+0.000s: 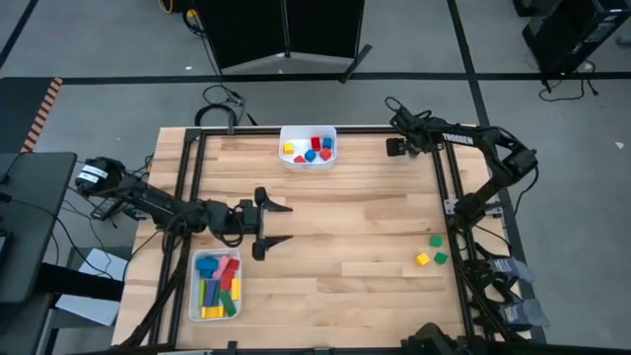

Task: Sort blocks by size
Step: Put the violet rectangular block into the bottom white bin

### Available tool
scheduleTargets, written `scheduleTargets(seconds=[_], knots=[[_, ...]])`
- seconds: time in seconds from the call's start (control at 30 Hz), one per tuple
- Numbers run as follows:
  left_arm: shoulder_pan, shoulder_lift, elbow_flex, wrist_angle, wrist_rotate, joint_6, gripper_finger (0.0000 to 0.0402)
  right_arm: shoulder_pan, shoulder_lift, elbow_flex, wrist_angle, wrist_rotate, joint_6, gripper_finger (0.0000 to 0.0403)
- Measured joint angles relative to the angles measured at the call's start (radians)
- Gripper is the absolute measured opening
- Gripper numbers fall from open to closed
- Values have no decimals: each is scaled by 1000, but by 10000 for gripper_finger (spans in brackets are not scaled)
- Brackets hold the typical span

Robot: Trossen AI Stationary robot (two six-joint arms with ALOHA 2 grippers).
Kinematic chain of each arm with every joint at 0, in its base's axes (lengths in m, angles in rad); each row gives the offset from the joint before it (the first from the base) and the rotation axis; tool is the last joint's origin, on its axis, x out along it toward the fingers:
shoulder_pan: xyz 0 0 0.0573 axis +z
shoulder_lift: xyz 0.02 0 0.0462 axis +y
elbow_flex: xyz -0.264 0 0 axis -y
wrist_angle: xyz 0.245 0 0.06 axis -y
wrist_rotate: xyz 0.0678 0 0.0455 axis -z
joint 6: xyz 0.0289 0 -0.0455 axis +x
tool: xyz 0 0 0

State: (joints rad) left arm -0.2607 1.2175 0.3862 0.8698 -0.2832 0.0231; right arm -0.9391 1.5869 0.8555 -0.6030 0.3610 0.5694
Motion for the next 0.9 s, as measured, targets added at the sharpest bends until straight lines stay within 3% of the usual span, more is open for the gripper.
scheduleTargets(seconds=[0.17,0.6,0.9], knots=[[6,0,0,-6,4,1,353,-3,14,6,33,-64,6,265],[6,0,0,-10,34,-6,353,-3,81,52,-28,-9,50,195],[6,0,0,-29,43,-30,353,26,81,52,-86,91,149,232]])
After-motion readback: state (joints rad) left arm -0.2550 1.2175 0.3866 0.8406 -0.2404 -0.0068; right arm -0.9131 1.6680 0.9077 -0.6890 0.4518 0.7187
